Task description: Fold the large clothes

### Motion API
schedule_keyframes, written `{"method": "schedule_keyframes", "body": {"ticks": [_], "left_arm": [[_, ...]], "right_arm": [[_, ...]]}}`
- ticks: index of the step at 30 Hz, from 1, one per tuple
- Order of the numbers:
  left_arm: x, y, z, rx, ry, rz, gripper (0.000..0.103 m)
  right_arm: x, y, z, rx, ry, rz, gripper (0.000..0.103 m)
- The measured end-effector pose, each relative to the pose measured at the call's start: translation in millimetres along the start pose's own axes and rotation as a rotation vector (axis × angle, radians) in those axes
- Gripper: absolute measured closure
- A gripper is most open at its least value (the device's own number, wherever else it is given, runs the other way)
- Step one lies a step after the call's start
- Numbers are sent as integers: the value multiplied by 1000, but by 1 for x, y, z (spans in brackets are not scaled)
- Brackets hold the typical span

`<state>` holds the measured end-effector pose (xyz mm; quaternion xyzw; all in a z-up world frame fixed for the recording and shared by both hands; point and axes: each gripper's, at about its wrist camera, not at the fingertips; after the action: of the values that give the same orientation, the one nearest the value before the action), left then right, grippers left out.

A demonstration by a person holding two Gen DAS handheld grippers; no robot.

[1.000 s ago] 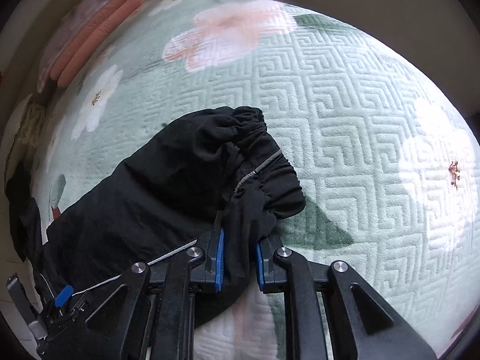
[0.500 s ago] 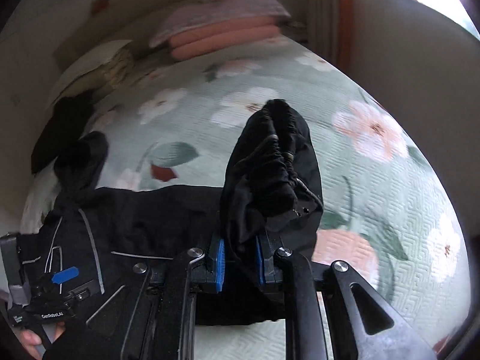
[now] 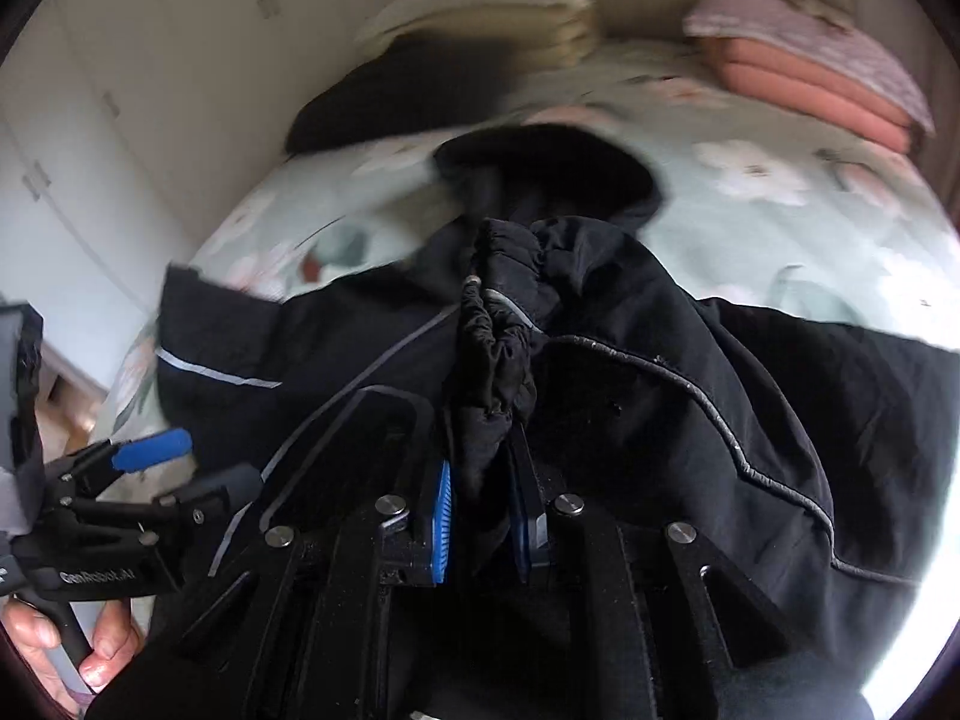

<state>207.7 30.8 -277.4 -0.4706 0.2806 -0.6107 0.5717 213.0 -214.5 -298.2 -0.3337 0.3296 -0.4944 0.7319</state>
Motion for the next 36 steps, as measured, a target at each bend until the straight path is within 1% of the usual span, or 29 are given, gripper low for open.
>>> {"method": "schedule_keyframes", "body": {"ticks": [4, 7, 9, 10, 11, 12, 13, 14, 16, 17, 19, 20, 21, 23, 25, 26, 28, 29, 30, 31, 32, 33, 34, 35, 36], "left_arm": [[-48, -3, 5, 11, -91, 33, 7], [-76, -2, 1, -3, -127, 42, 7], [-86, 1, -1, -14, -129, 46, 7], [-89, 1, -3, -17, -125, 45, 7], [-91, 3, -4, -23, -119, 41, 7], [-91, 6, -1, -26, -114, 35, 7], [-91, 5, -1, -29, -109, 30, 7], [-90, 7, -1, -34, -100, 23, 7], [-86, 7, 3, -38, -91, 8, 7], [-83, 7, 5, -41, -86, -12, 7], [-78, 6, 9, -46, -79, -49, 7], [-72, 7, 11, -57, -70, -80, 7], [-67, 8, 11, -66, -64, -100, 7], [-49, 18, 12, -96, -41, -159, 7], [-31, 31, 10, -119, -11, -199, 7], [-19, 43, 9, -139, 7, -217, 8], [-6, 62, 7, -169, 21, -223, 18], [-1, 76, 7, -197, 19, -223, 30], [1, 87, 8, -222, 11, -216, 41], [1, 97, 8, -243, -2, -213, 46], [1, 106, 8, -256, -16, -219, 50], [0, 113, 8, -265, -23, -216, 50], [0, 120, 8, -277, -31, -206, 51], [-1, 126, 8, -289, -42, -201, 56], [-1, 132, 7, -301, -53, -204, 62]], "right_arm": [[-53, 64, 0, -95, -44, 59, 84], [-75, 110, -14, -189, -46, 59, 84], [-78, 134, -27, -256, -28, 62, 81], [-76, 136, -32, -254, -20, 65, 80], [-78, 134, -32, -239, -21, 74, 77], [-79, 133, -31, -245, -24, 92, 73], [-81, 130, -30, -254, -23, 122, 60], [-85, 125, -28, -262, -24, 159, 49], [-93, 107, -26, -259, -54, 217, 48], [-97, 93, -27, -260, -73, 238, 48], [-93, 59, -31, -237, -89, 275, 48], [-84, 40, -32, -211, -93, 256, 48], [-69, 22, -29, -187, -93, 210, 48], [-35, -2, -32, -162, -58, 67, 48], [5, -14, -37, -148, 0, -87, 48], [26, -17, -41, -148, 36, -154, 48], [60, -13, -49, -165, 97, -242, 48], [74, -5, -50, -174, 118, -281, 51], [89, 2, -57, -182, 140, -292, 55], [100, 11, -65, -202, 164, -286, 65], [108, 26, -74, -237, 196, -261, 68], [117, 40, -83, -270, 223, -231, 68], [119, 51, -89, -279, 235, -226, 68], [115, 54, -90, -252, 213, -252, 68], [110, 56, -89, -248, 178, -279, 68]]}}
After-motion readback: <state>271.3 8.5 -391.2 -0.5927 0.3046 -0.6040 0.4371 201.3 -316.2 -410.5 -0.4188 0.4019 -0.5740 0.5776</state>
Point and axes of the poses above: each gripper's, at about its wrist camera, not at the fingertips, and y roughly the way its jaws point, x to its right, z to its top, and after that the axes turned 10 degrees about -y, right-handed
